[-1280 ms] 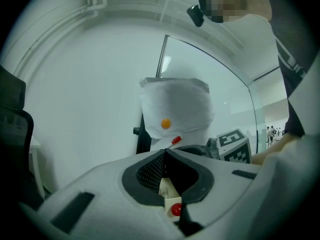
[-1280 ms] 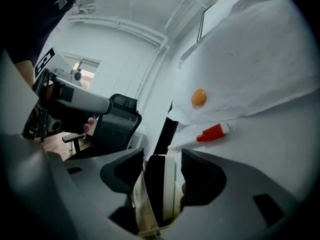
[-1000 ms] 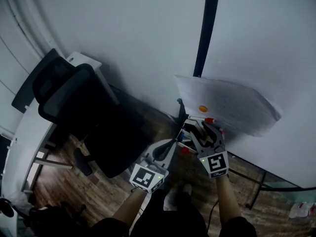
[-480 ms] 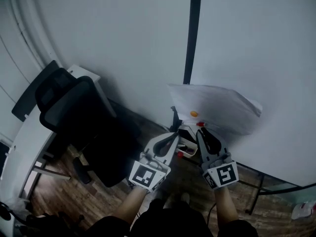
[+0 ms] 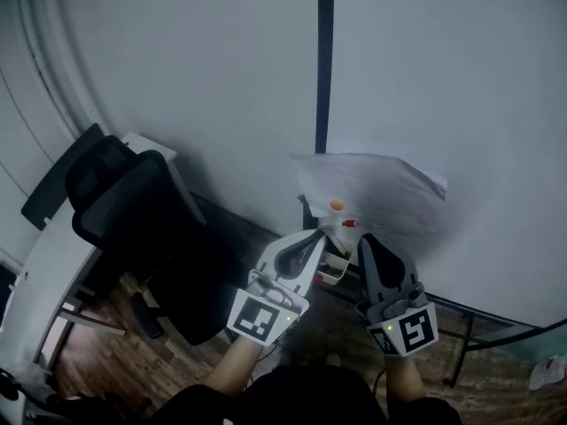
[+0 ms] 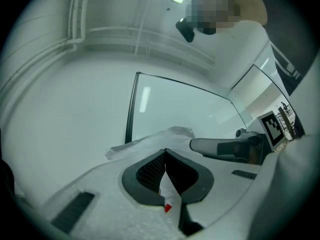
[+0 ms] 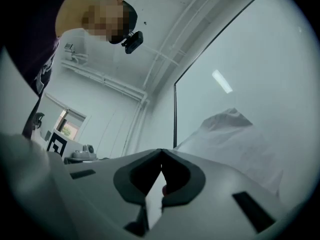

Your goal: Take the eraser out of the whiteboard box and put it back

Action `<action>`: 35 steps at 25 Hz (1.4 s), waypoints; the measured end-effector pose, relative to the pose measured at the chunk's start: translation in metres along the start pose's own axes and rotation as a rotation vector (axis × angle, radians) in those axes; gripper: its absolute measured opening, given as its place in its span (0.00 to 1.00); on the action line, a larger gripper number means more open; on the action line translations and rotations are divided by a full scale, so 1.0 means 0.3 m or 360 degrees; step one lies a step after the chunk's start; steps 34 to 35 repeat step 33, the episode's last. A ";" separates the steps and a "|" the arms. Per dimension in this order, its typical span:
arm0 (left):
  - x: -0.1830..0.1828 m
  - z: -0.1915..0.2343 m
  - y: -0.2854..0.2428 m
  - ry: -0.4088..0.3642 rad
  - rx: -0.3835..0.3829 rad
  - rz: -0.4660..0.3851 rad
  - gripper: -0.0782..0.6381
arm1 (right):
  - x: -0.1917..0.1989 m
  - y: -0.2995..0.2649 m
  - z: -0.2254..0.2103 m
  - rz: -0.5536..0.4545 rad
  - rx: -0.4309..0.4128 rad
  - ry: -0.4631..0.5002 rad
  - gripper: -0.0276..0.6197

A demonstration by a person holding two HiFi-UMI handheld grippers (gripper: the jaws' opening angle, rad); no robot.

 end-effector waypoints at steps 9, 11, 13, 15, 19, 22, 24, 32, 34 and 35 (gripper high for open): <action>0.008 -0.010 0.008 0.0002 -0.0002 0.0011 0.12 | -0.006 0.018 0.003 -0.0018 0.0043 0.0071 0.05; 0.007 -0.008 0.011 0.0007 -0.0005 0.0015 0.12 | -0.010 0.018 0.005 -0.0025 0.0044 0.0069 0.05; 0.006 -0.006 0.015 0.0013 -0.0008 0.0019 0.12 | -0.013 0.018 0.009 -0.0028 0.0041 0.0065 0.05; 0.009 -0.005 0.016 0.0015 -0.0009 0.0024 0.12 | -0.009 0.020 0.009 -0.0020 0.0040 0.0061 0.05; 0.017 -0.005 0.015 0.0017 -0.0008 0.0036 0.12 | -0.007 0.021 0.006 -0.0025 0.0036 0.0039 0.05; 0.016 -0.008 0.015 0.0023 -0.0009 0.0036 0.12 | -0.012 0.026 -0.001 -0.0028 0.0046 0.0039 0.05; 0.018 -0.009 0.015 0.0026 -0.0010 0.0040 0.12 | -0.011 0.029 -0.007 -0.0026 0.0051 0.0046 0.05; 0.025 -0.010 0.013 0.0030 -0.0017 0.0039 0.12 | -0.005 0.035 -0.009 -0.0036 0.0045 0.0038 0.05; 0.027 -0.009 0.014 0.0033 -0.0020 0.0044 0.12 | -0.004 0.036 -0.009 -0.0034 0.0046 0.0035 0.05; 0.027 -0.009 0.014 0.0033 -0.0020 0.0044 0.12 | -0.004 0.036 -0.009 -0.0034 0.0046 0.0035 0.05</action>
Point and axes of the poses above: the fingertips, and each gripper's own axes: y backward along the fingers, z to its left, x out of its underside, the point moved 8 cm from there along y, backward along the fingers, and after that the axes turned 7 degrees about -z, right-handed, at the moved point
